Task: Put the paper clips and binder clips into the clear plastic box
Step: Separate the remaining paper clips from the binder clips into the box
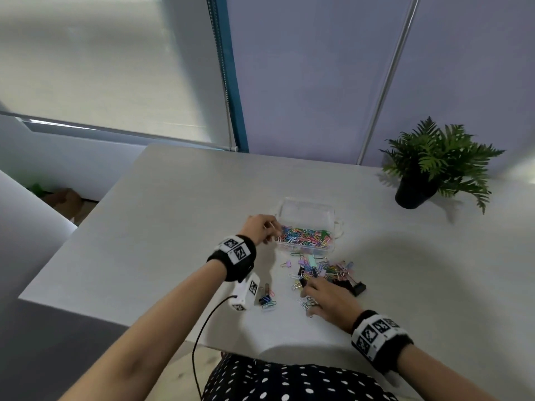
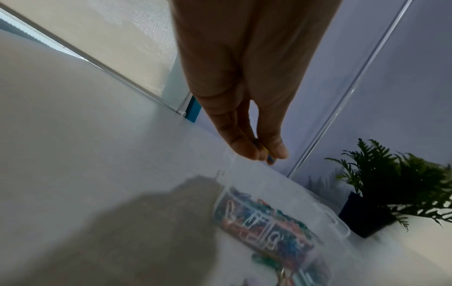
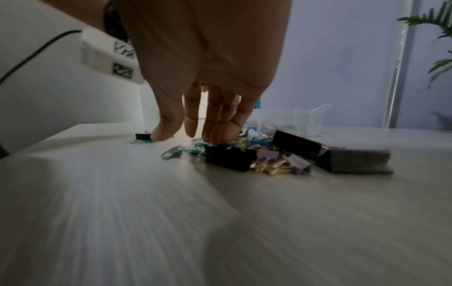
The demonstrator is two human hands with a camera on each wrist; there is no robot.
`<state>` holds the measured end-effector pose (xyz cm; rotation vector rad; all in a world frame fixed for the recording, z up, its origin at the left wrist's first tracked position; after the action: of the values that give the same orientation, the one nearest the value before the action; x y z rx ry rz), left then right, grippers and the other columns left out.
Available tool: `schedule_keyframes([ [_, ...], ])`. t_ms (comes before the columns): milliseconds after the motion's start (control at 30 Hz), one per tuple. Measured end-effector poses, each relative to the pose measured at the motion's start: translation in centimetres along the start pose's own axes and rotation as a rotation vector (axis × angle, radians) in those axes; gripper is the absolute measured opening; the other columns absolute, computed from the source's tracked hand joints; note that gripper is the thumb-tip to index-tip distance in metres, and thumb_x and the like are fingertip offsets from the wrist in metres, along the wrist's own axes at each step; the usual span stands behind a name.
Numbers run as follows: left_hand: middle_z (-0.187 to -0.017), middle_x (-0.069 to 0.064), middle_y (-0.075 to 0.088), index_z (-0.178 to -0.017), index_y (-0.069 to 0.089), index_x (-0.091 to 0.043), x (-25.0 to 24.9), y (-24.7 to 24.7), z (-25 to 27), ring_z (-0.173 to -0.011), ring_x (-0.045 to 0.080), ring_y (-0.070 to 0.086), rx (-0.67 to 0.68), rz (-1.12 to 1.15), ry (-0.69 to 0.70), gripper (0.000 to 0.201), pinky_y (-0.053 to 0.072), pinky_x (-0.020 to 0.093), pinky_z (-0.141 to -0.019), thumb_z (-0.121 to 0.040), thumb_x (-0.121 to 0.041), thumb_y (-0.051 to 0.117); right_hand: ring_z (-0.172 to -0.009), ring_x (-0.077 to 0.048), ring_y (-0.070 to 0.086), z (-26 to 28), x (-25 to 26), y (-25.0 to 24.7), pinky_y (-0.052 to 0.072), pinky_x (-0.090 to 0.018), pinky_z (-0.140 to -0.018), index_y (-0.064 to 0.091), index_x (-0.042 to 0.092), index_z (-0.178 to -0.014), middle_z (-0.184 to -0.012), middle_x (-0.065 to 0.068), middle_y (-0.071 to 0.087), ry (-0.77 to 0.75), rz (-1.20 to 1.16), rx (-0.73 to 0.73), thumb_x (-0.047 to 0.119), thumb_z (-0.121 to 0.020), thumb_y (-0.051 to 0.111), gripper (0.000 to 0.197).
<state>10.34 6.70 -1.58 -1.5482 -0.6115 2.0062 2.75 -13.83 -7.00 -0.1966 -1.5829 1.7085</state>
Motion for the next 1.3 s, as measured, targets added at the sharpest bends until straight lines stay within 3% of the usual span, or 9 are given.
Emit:
schedule_keyframes([
  [133,-0.064,0.002,0.062,-0.092,0.069,0.002,-2.1,0.7,-3.4,-0.043,-0.003,0.054,0.001,-0.024,0.009,0.012,0.049,0.008,-0.054,-0.085,-0.002,0.060,-0.111,-0.022,0.043,-0.5,0.9,0.7,0.044,-0.035,-0.087,0.047,0.011,-0.120,-0.121,-0.005,0.047,0.043,0.099,0.012,0.040,-0.077,0.064,0.055],
  [233,-0.083,0.016,0.068,-0.092,0.070,0.001,-2.7,1.8,-4.8,-0.069,0.021,0.064,0.008,-0.073,-0.008,0.013,0.057,0.031,-0.079,-0.083,-0.001,0.062,-0.108,-0.026,0.045,-0.8,1.2,1.1,0.045,-0.036,-0.075,0.049,0.008,-0.115,-0.118,-0.009,0.050,0.060,0.106,-0.053,0.028,-0.077,0.067,0.047],
  [367,-0.104,0.016,0.070,-0.103,0.068,-0.002,-2.4,2.9,-5.0,-0.089,0.021,0.064,0.099,-0.156,-0.018,0.021,0.050,0.024,-0.084,-0.086,0.000,0.056,-0.089,-0.024,0.055,-0.9,1.2,1.0,0.032,-0.025,-0.053,0.056,0.011,-0.093,-0.098,-0.006,0.059,0.047,0.123,-0.117,0.013,-0.067,0.075,0.032],
  [500,-0.110,0.013,0.069,-0.115,0.062,-0.004,-2.2,2.3,-3.5,-0.106,0.022,0.063,0.136,-0.200,0.067,0.033,0.045,0.025,-0.097,-0.088,0.006,0.044,-0.083,-0.026,0.055,-1.0,0.6,1.7,0.030,-0.025,-0.051,0.052,0.011,-0.084,-0.091,-0.007,0.059,0.035,0.067,-0.115,-0.003,-0.068,0.067,0.026],
  [700,-0.108,0.010,0.069,-0.114,0.060,-0.007,0.1,2.3,2.3,-0.095,0.017,0.064,0.157,-0.135,0.119,0.027,0.049,0.026,-0.093,-0.092,-0.001,0.045,-0.066,-0.016,0.058,-0.7,0.1,1.3,0.026,-0.019,-0.044,0.049,0.018,-0.072,-0.074,0.004,0.058,0.042,0.059,-0.116,0.010,-0.057,0.079,0.035],
  [800,-0.115,0.006,0.061,-0.112,0.059,-0.013,2.7,3.8,5.6,-0.102,0.018,0.059,0.284,-0.402,0.142,0.024,0.048,0.031,-0.096,-0.090,-0.010,0.051,-0.086,-0.023,0.055,-1.1,-0.2,0.7,0.039,-0.029,-0.058,0.053,0.010,-0.086,-0.092,-0.006,0.059,0.033,0.013,-0.085,0.008,-0.080,0.059,0.008],
  [900,-0.125,0.004,0.047,-0.121,0.049,-0.017,4.9,4.4,7.9,-0.113,0.021,0.048,0.307,-0.609,0.113,0.040,0.047,0.034,-0.093,-0.084,-0.024,0.062,-0.097,-0.021,0.051,-1.2,-0.6,0.2,0.044,-0.035,-0.075,0.056,0.008,-0.096,-0.103,-0.005,0.057,0.069,-0.080,-0.114,0.014,-0.088,0.051,0.011],
  [1033,-0.124,0.003,0.040,-0.120,0.042,-0.012,6.0,5.3,9.2,-0.112,0.021,0.043,0.264,-0.589,0.052,0.066,0.047,0.036,-0.088,-0.070,-0.041,0.074,-0.081,-0.014,0.052,-1.2,-1.9,-0.6,0.043,-0.027,-0.071,0.061,0.013,-0.086,-0.084,0.006,0.054,0.151,-0.328,-0.258,0.014,-0.083,0.062,0.003],
  [1300,-0.111,0.005,0.056,-0.108,0.051,-0.015,6.3,4.6,8.4,-0.099,0.026,0.057,0.180,-0.443,0.087,0.029,0.045,0.031,-0.083,-0.081,-0.018,0.062,-0.067,0.000,0.055,-1.0,-3.5,-2.6,0.045,-0.009,-0.067,0.061,0.021,-0.074,-0.076,0.003,0.064,0.276,-0.729,-0.374,0.010,-0.077,0.070,0.015],
])
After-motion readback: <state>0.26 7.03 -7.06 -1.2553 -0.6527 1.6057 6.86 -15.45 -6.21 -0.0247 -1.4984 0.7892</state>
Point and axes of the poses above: each hand's wrist, its own z-axis away from the middle knuckle, its own y-axis out of the palm, x = y × z, the point moved 4 cm from there along -z, towards the middle knuckle
